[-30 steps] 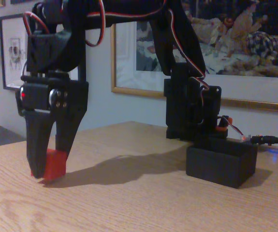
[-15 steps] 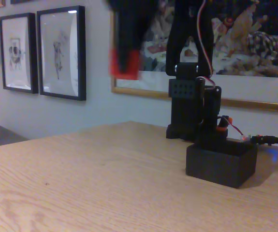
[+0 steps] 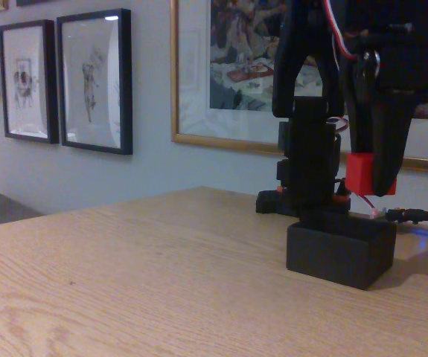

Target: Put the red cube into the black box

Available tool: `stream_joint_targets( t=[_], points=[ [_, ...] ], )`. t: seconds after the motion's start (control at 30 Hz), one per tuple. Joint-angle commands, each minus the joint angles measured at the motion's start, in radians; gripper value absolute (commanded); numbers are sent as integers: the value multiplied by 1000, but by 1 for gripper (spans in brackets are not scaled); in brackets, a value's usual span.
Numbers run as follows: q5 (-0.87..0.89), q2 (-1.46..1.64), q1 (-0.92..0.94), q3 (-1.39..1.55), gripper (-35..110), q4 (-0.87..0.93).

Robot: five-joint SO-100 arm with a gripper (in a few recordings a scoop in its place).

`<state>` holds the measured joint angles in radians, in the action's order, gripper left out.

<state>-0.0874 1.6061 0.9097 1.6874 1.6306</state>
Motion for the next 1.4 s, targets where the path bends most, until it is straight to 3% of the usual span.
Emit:
stream_joint_targets(
  t=[0.0,0.5,0.93,1.07,1.23,1.37],
  points=[
    [5,15,-17,58,4,-35],
    [37,60,-98,167,5,-115],
    [46,52,-103,114,25,-37],
    [34,55,-112,100,25,-32],
    [43,114,-212,31,24,-8],
    [83,229,-416,57,21,-66]
  ],
)
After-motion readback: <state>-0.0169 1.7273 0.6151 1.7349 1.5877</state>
